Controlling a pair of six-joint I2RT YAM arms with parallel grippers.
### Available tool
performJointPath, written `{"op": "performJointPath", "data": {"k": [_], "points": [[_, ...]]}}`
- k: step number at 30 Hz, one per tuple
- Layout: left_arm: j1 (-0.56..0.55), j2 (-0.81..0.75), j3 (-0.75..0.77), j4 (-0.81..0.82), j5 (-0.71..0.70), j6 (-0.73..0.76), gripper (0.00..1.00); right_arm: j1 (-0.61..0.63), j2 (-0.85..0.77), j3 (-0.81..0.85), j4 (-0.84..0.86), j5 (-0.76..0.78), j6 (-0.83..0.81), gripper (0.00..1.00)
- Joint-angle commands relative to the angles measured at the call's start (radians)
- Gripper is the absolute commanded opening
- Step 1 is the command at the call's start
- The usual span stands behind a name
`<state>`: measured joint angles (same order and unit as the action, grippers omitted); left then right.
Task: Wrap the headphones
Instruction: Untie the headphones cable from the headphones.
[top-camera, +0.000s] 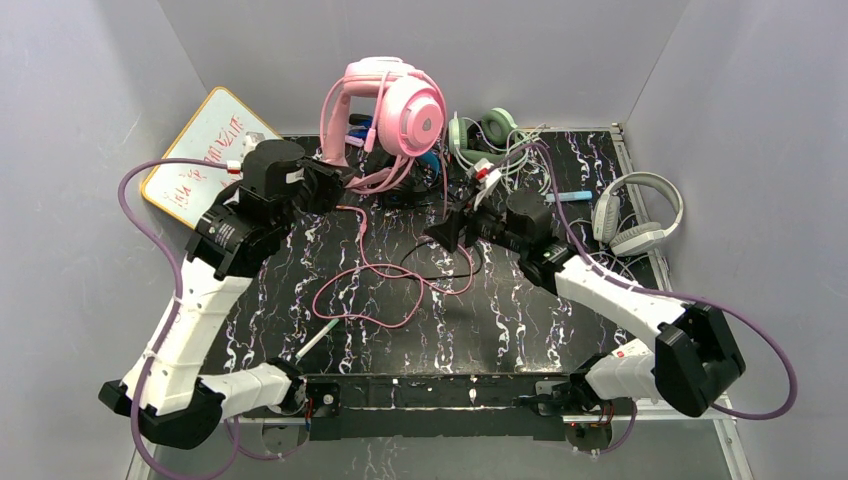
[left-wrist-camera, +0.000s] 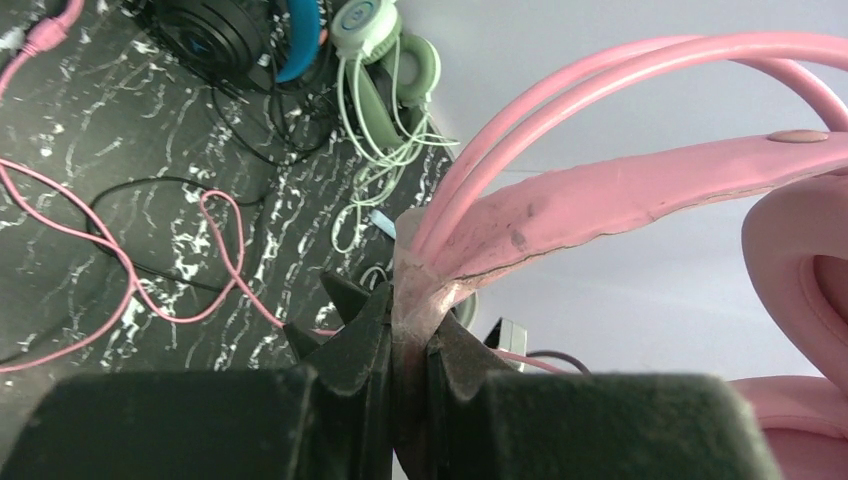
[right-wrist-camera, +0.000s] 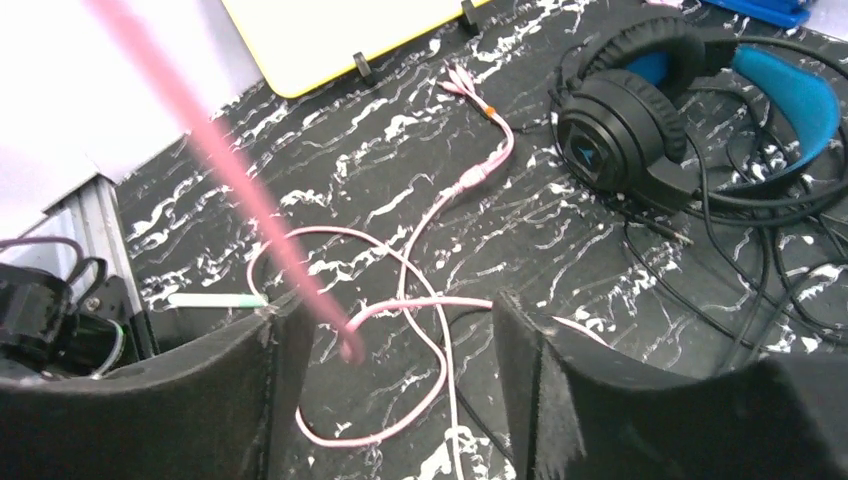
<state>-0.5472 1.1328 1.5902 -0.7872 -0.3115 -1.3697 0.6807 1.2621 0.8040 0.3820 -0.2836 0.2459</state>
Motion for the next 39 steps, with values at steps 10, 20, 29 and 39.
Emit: {"op": "performJointPath", "data": {"k": [10, 20, 29, 39], "points": [[-0.002, -0.025, -0.033, 0.182, 0.214, -0.122, 0.00, 0.001, 0.095, 0.158, 0.078, -0.201, 0.160, 0.01], [-0.002, 0.064, -0.119, 0.384, 0.474, -0.114, 0.00, 0.082, 0.155, 0.279, -0.149, -0.171, 0.297, 0.01], [-0.002, 0.073, -0.203, 0.575, 0.673, 0.034, 0.00, 0.005, 0.157, 0.330, -0.233, -0.093, 0.438, 0.01], [-0.003, -0.005, -0.460, 1.006, 0.784, -0.093, 0.00, -0.001, 0.217, 0.352, -0.290, -0.275, 0.443, 0.01]]}}
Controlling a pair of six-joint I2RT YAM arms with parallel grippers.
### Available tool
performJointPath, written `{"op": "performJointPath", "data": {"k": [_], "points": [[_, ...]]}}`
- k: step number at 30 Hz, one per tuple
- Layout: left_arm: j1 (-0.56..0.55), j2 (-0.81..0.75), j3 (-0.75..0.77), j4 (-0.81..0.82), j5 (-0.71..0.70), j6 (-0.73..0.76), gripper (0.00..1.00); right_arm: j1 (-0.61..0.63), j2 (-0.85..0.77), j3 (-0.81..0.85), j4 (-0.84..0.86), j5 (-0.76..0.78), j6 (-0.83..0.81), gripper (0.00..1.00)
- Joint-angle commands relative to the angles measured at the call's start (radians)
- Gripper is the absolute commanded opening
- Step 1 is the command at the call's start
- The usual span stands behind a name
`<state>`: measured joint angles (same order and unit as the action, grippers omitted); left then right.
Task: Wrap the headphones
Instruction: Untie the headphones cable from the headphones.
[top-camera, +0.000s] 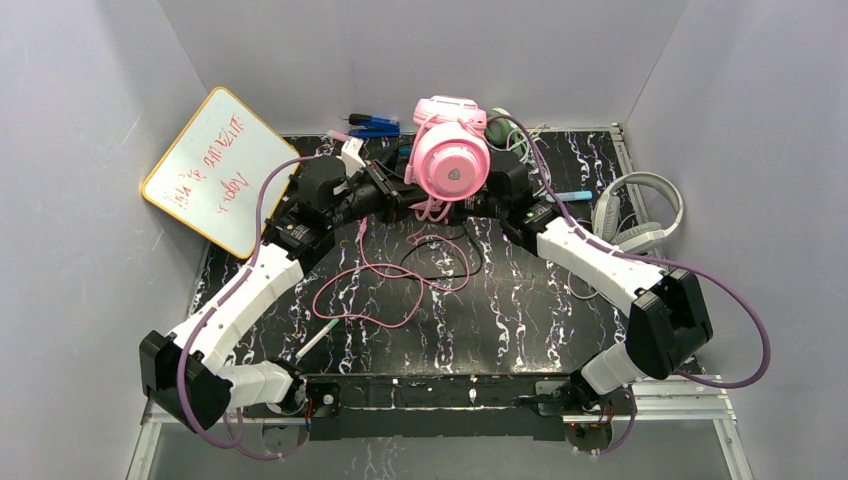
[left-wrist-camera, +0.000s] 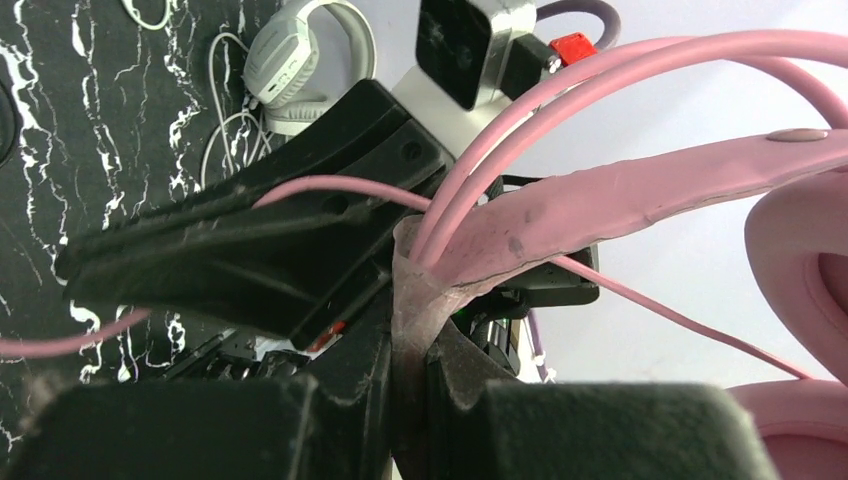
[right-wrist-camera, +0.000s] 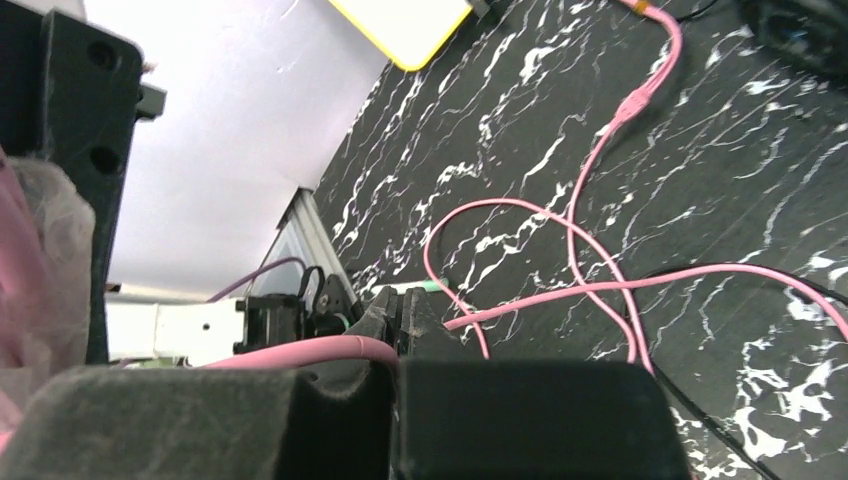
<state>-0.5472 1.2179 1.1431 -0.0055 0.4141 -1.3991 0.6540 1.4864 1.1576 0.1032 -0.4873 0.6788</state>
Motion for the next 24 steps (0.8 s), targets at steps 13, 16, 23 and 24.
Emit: {"op": "performJointPath", "data": {"k": [13, 16, 23, 24], "points": [[-0.003, -0.168, -0.040, 0.140, -0.290, -0.072, 0.00, 0.188, -0.078, -0.190, 0.111, -0.082, 0.086, 0.01], [-0.003, -0.191, -0.055, 0.138, -0.411, -0.108, 0.00, 0.192, -0.106, -0.238, 0.172, -0.088, 0.126, 0.01], [-0.003, -0.321, -0.055, 0.038, -0.899, 0.045, 0.00, 0.221, -0.134, -0.241, 0.137, -0.074, 0.163, 0.06], [-0.003, -0.343, -0.058, 0.037, -0.968, 0.090, 0.00, 0.229, -0.137, -0.238, 0.129, -0.071, 0.167, 0.07]]}}
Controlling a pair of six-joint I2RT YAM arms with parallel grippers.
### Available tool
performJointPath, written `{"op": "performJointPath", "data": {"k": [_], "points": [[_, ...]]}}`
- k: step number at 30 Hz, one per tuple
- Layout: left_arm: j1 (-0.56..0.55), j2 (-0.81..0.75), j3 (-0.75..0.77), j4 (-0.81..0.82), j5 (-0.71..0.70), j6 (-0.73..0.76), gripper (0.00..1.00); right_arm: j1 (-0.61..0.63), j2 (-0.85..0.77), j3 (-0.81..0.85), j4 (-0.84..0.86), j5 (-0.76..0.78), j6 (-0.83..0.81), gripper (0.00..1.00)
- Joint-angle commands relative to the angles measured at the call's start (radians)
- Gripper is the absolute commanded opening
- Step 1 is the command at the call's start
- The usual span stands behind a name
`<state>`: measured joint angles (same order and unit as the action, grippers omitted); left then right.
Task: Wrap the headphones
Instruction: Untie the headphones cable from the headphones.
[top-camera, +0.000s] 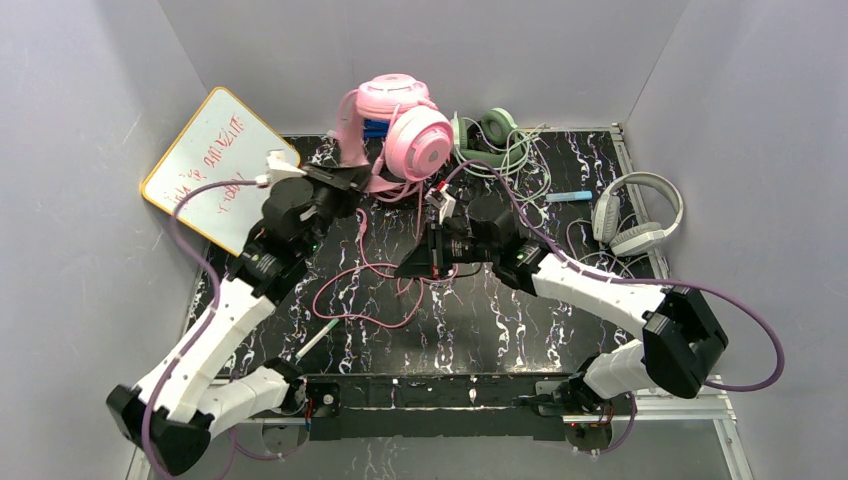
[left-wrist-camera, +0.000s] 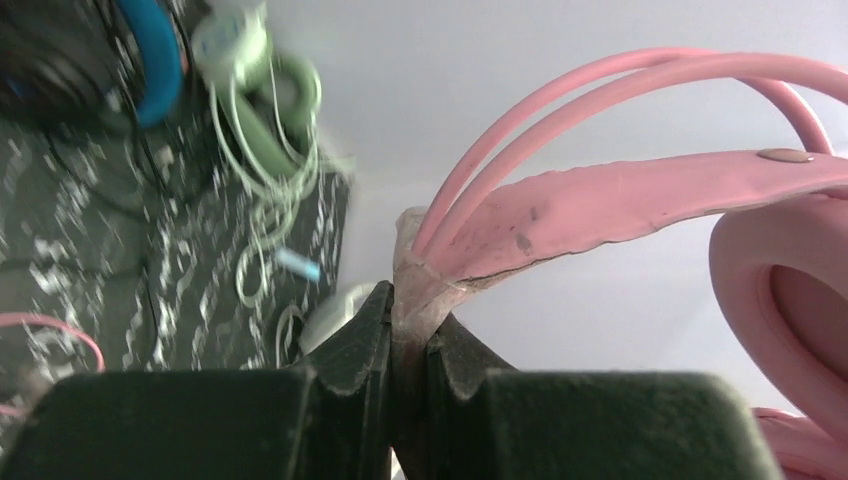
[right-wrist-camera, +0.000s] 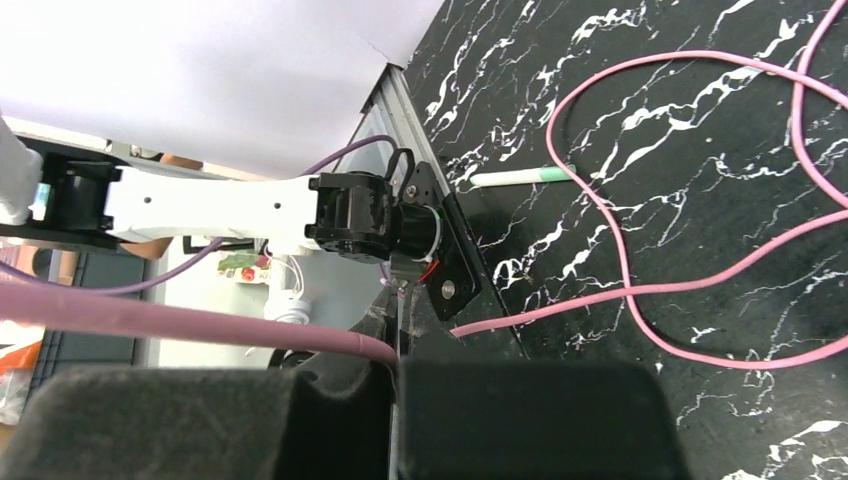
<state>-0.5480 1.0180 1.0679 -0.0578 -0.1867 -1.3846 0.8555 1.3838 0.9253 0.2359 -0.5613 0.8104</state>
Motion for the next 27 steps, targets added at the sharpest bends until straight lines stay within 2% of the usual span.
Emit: {"op": "performJointPath", "data": {"k": [1, 3, 5, 11, 15, 21, 27], "points": [[-0.003, -0.154, 0.018, 0.082, -0.430, 0.122, 0.00, 0.033, -0.039, -0.003, -0.010, 0.010, 0.039, 0.08], [-0.003, -0.152, 0.046, 0.009, -0.557, 0.210, 0.00, 0.049, -0.041, 0.011, -0.022, 0.023, 0.048, 0.09], [-0.003, -0.120, 0.096, -0.107, -0.647, 0.224, 0.00, 0.065, -0.035, 0.033, -0.037, 0.031, 0.054, 0.09], [-0.003, -0.036, 0.158, -0.216, -0.785, 0.284, 0.00, 0.106, -0.002, 0.125, -0.122, 0.073, 0.047, 0.09], [-0.004, 0.051, 0.218, -0.329, -0.904, 0.324, 0.00, 0.150, 0.028, 0.231, -0.271, 0.147, -0.007, 0.10], [-0.006, 0.199, 0.310, -0.486, -0.946, 0.456, 0.00, 0.184, 0.080, 0.406, -0.521, 0.245, -0.131, 0.10], [-0.007, 0.230, 0.243, -0.491, -0.971, 0.652, 0.00, 0.182, 0.091, 0.554, -0.712, 0.360, -0.307, 0.15]]}}
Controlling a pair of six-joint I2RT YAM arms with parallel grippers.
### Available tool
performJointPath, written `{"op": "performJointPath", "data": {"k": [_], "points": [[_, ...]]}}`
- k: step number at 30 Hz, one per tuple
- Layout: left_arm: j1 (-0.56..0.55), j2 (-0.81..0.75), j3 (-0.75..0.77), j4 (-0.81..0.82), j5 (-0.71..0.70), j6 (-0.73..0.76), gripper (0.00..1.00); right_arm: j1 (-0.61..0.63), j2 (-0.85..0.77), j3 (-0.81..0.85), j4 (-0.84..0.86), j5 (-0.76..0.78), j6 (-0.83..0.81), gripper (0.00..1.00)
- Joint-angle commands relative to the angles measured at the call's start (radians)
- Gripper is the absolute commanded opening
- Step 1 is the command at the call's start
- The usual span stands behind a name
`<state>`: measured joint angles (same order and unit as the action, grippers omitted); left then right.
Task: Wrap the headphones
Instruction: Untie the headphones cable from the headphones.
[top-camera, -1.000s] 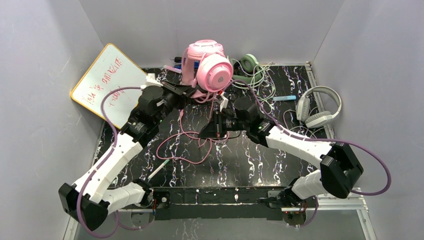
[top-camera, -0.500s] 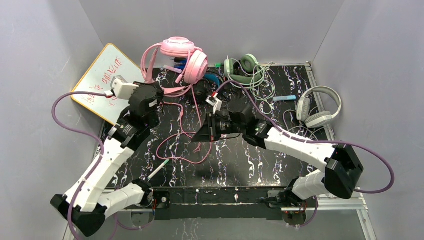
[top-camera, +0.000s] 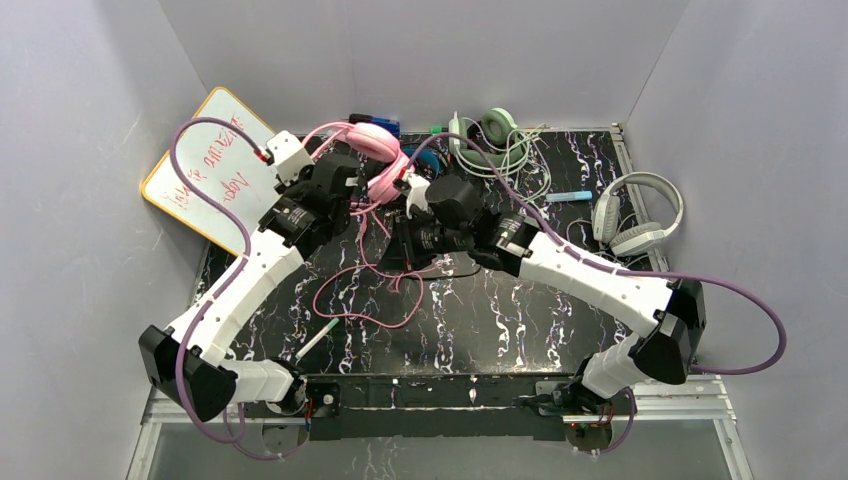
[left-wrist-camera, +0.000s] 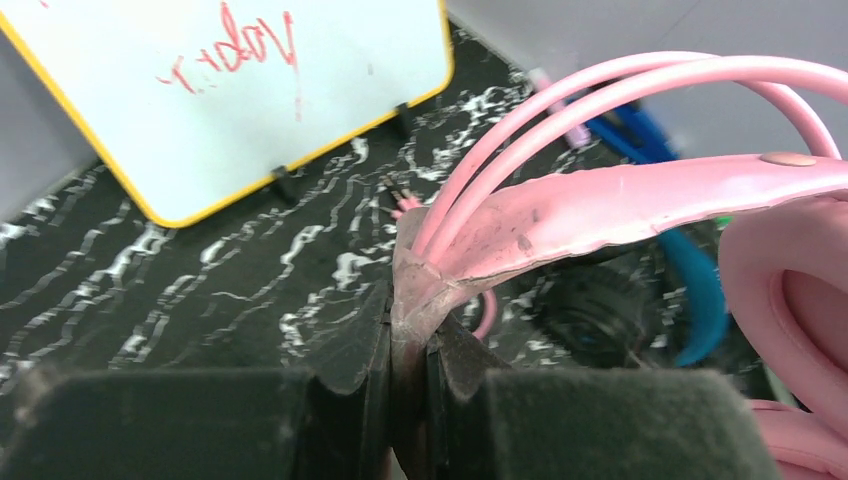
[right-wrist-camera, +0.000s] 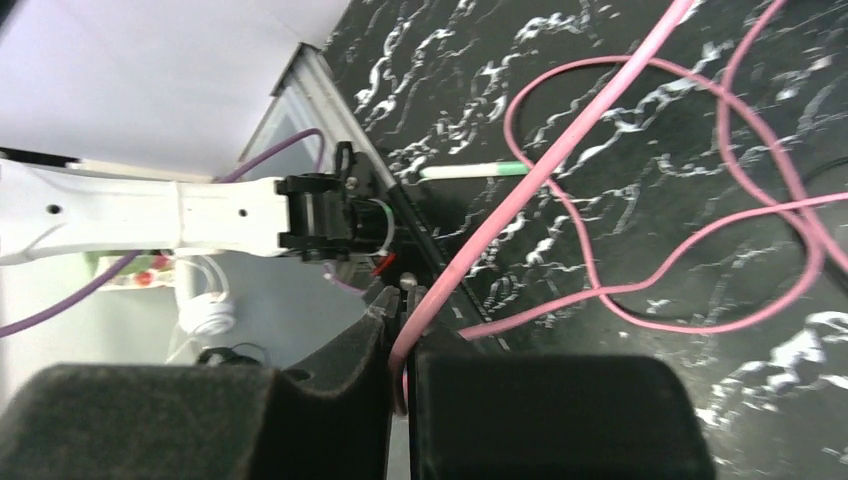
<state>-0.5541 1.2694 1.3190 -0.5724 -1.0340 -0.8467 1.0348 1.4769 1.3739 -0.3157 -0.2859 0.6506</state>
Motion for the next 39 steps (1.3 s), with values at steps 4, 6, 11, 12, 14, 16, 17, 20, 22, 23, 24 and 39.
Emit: {"op": "performJointPath", "data": {"k": [4, 6, 11, 12, 14, 16, 17, 20, 22, 23, 24, 39], "points": [[-0.006, -0.027, -0.071, 0.029, -0.040, 0.299, 0.00, 0.003, 0.039, 0.187, -0.287, 0.141, -0.271, 0.16], [-0.009, -0.037, -0.099, 0.032, 0.052, 0.427, 0.00, 0.000, 0.061, 0.216, -0.330, 0.198, -0.318, 0.14], [-0.021, -0.004, -0.080, -0.126, 0.189, 0.612, 0.00, -0.008, 0.069, 0.216, -0.340, 0.277, -0.406, 0.14], [-0.025, 0.023, -0.056, -0.182, 0.173, 0.613, 0.00, -0.008, 0.071, 0.216, -0.337, 0.303, -0.416, 0.15], [-0.035, 0.061, -0.025, -0.264, 0.152, 0.623, 0.00, -0.007, 0.073, 0.213, -0.332, 0.349, -0.431, 0.15], [-0.044, 0.077, -0.014, -0.304, 0.169, 0.632, 0.00, -0.011, 0.077, 0.206, -0.325, 0.390, -0.439, 0.15], [-0.046, 0.074, -0.010, -0.311, 0.206, 0.644, 0.00, -0.012, 0.078, 0.201, -0.319, 0.408, -0.443, 0.15], [-0.050, 0.050, -0.015, -0.301, 0.402, 0.686, 0.00, -0.022, 0.075, 0.179, -0.295, 0.444, -0.431, 0.15], [-0.052, 0.038, -0.026, -0.282, 0.479, 0.676, 0.00, -0.034, 0.065, 0.166, -0.273, 0.422, -0.417, 0.15], [-0.052, 0.034, -0.031, -0.271, 0.500, 0.664, 0.00, -0.040, 0.058, 0.158, -0.259, 0.406, -0.411, 0.15], [-0.052, 0.032, -0.037, -0.261, 0.514, 0.649, 0.00, -0.046, 0.051, 0.149, -0.245, 0.385, -0.404, 0.15], [-0.052, -0.051, -0.111, -0.171, 0.772, 0.606, 0.00, -0.198, -0.062, 0.057, -0.259, 0.429, -0.431, 0.24]]}}
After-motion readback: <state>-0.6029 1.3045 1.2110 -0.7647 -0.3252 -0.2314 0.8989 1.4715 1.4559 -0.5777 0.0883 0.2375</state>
